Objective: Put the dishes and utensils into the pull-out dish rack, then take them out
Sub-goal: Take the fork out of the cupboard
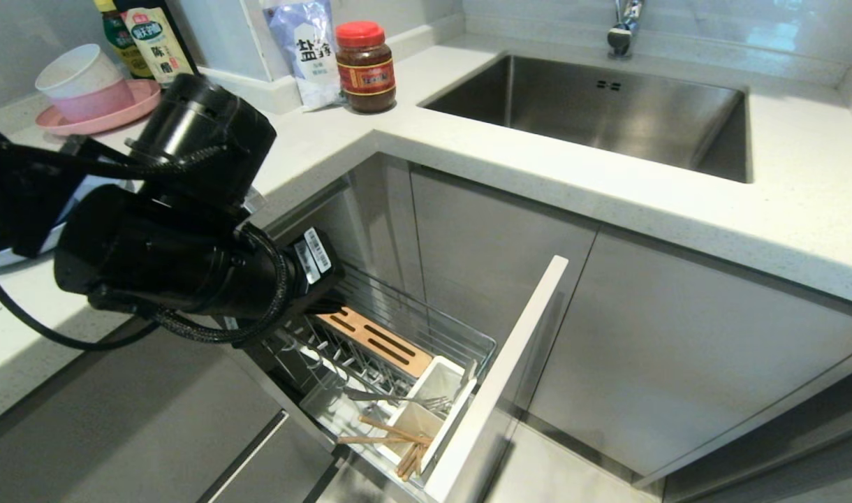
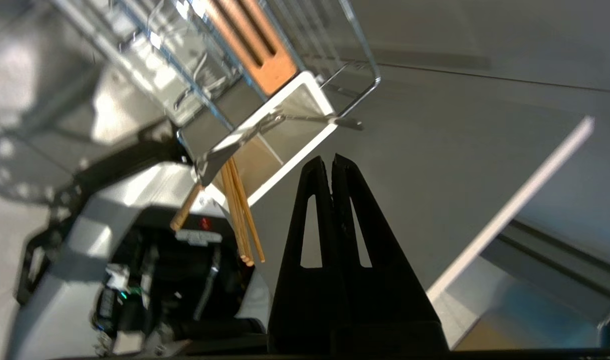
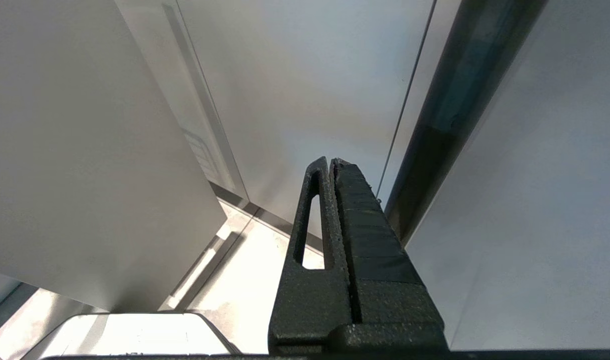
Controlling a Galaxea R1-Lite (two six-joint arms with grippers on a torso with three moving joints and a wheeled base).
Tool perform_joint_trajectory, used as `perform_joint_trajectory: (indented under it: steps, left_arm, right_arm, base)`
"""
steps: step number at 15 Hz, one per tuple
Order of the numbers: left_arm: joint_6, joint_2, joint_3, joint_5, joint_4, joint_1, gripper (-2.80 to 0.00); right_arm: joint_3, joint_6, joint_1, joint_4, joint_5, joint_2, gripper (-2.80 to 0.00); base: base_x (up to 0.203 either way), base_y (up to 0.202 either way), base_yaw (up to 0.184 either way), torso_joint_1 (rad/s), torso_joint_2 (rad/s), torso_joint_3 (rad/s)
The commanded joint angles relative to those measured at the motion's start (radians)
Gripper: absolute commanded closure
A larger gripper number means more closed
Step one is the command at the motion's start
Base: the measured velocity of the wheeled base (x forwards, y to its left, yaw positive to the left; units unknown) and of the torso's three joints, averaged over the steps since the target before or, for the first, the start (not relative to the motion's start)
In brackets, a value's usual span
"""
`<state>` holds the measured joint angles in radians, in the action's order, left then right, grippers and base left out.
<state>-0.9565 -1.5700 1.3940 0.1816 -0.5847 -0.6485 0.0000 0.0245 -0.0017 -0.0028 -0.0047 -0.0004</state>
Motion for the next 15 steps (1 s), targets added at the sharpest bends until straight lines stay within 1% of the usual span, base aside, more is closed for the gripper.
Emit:
perform_joint_trajectory:
  steps: [1, 3, 4, 6, 7, 13, 15]
  left_arm:
    - [-0.037, -0.016, -0.079, -0.001, 0.015, -0.003, 0.0]
    - [-0.047, -0.015, -0.171, -0.026, 0.043, 0.017, 0.0]
    - [-0.049, -0.013, -0.202, -0.053, 0.062, 0.034, 0.0]
    - [-0.051, 0.008, -0.247, -0.067, 0.076, 0.042, 0.0]
    - [-0.049, 0.01, -0.262, -0.071, 0.094, 0.046, -2.8]
    - [-0.05, 0.004, -0.29, -0.077, 0.123, 0.054, -2.8]
    - [-0.051, -0.004, -0.298, -0.095, 0.146, 0.061, -2.8]
  right_arm:
    - [0.002, 0.0, 0.0, 0.0, 0.0, -0.004, 0.0]
    - [0.002, 0.0, 0.0, 0.0, 0.0, -0.004, 0.0]
    - [0.002, 0.0, 0.0, 0.0, 0.0, -0.004, 0.0]
    - [0.002, 0.0, 0.0, 0.0, 0.0, -0.004, 0.0]
    - [0.002, 0.0, 0.0, 0.0, 0.0, -0.004, 0.0]
    - [0.002, 0.0, 0.0, 0.0, 0.0, -0.003, 0.0]
    - [0.002, 0.0, 0.0, 0.0, 0.0, -0.004, 0.0]
  base:
    - [0.0, 0.0, 0.0, 0.0, 0.0, 0.0]
    - [0.0, 0.0, 0.0, 0.0, 0.0, 0.0]
    - [0.0, 0.0, 0.0, 0.0, 0.0, 0.0]
    - [0.0, 0.0, 0.0, 0.0, 0.0, 0.0]
    - [0.0, 0.0, 0.0, 0.0, 0.0, 0.0]
    - [0.0, 0.0, 0.0, 0.0, 0.0, 0.0]
    - [0.0, 0.0, 0.0, 0.0, 0.0, 0.0]
